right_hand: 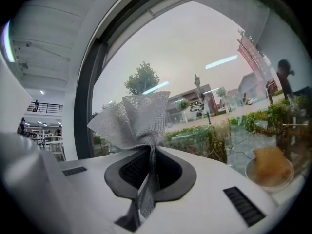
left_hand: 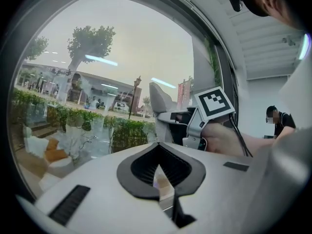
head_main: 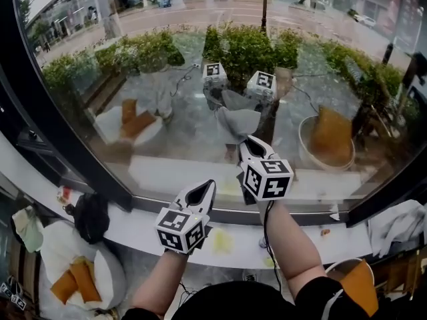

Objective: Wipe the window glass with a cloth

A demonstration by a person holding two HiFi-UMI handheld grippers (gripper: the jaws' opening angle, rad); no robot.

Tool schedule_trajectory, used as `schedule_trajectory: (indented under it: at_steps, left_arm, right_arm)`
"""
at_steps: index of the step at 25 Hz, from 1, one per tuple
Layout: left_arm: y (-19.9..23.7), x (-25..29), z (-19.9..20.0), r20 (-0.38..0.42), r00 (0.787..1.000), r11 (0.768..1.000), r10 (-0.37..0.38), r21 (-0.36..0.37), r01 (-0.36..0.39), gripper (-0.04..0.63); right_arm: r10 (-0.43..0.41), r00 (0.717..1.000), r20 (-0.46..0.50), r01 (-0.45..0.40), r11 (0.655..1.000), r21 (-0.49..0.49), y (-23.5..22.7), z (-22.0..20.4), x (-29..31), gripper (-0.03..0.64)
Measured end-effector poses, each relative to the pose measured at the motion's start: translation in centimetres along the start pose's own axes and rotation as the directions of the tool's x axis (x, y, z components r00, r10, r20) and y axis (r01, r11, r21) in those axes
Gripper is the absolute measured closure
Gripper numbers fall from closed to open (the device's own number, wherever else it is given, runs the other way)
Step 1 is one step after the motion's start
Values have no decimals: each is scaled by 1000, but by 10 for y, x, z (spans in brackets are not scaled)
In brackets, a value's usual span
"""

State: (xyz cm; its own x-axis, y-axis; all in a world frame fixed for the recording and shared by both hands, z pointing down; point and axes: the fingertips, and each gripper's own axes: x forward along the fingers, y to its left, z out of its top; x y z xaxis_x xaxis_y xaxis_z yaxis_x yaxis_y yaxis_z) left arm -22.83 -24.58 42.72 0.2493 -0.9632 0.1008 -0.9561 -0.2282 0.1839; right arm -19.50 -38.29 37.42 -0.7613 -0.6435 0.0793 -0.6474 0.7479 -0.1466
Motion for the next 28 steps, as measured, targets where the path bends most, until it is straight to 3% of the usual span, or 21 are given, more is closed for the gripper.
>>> schedule_trajectory:
  at_steps: [16,28]
  left_arm:
    - [-43,35,-3,-34,995,995,-94,31,95,597]
    - [-97,81,-5,-57,980,980,-192,46,195,597]
  right_arm:
    - [-126,992,18,125,992,16,-70,8,-41,577]
    - [-221,974,39,220,975,24,-141,19,-89,577]
